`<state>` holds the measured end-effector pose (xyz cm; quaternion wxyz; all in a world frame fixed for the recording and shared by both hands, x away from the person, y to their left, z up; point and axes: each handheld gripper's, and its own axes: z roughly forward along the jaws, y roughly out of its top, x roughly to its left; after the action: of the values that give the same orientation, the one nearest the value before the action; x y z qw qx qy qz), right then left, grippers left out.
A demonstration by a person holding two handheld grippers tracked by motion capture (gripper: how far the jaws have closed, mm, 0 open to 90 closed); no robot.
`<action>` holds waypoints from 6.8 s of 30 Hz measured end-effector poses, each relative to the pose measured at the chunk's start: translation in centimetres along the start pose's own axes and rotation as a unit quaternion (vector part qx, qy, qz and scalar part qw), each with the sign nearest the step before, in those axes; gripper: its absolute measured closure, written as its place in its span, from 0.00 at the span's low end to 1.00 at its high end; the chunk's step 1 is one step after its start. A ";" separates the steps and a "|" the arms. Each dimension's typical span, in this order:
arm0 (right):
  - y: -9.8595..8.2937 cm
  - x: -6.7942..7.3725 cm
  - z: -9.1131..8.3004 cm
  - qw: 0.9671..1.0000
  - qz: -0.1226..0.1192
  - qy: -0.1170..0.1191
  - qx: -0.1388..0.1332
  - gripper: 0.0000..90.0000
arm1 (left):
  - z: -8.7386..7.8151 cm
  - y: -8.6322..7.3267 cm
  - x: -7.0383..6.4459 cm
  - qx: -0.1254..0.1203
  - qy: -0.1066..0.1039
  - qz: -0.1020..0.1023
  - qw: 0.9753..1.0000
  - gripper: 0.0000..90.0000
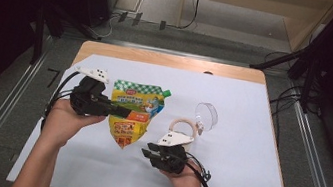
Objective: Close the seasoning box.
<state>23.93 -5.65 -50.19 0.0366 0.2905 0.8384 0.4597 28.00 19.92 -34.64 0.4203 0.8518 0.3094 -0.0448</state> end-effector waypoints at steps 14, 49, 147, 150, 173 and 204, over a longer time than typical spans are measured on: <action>-0.2 0.6 0.3 0.997 -0.055 -0.018 -0.046 0.77 | 0.4 0.3 -2.5 0.010 -0.073 -0.011 0.997 1.00; 0.2 5.8 -0.2 0.989 -0.133 0.051 -0.040 0.75 | 5.1 0.8 -2.4 0.020 -0.013 -0.060 0.998 0.93; 6.0 4.1 -1.1 0.994 -0.057 0.066 -0.071 0.82 | 8.2 8.9 -2.5 0.069 0.037 -0.041 0.996 0.93; 6.0 4.3 -1.1 0.993 -0.063 0.070 -0.071 0.83 | 7.9 8.6 -2.6 0.067 0.039 -0.050 0.996 0.93; 6.3 4.4 -1.2 0.993 -0.061 0.081 -0.067 0.84 | 7.9 8.5 -2.0 0.052 0.027 -0.063 0.996 0.87; 6.5 4.3 -1.6 0.992 -0.057 0.086 -0.072 0.82 | 7.9 8.6 -1.7 0.065 0.042 -0.069 0.995 0.87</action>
<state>22.74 -1.93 -43.28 0.0108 0.1984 0.8184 0.5392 32.92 9.27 -33.18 0.3463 0.8553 0.3809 -0.0582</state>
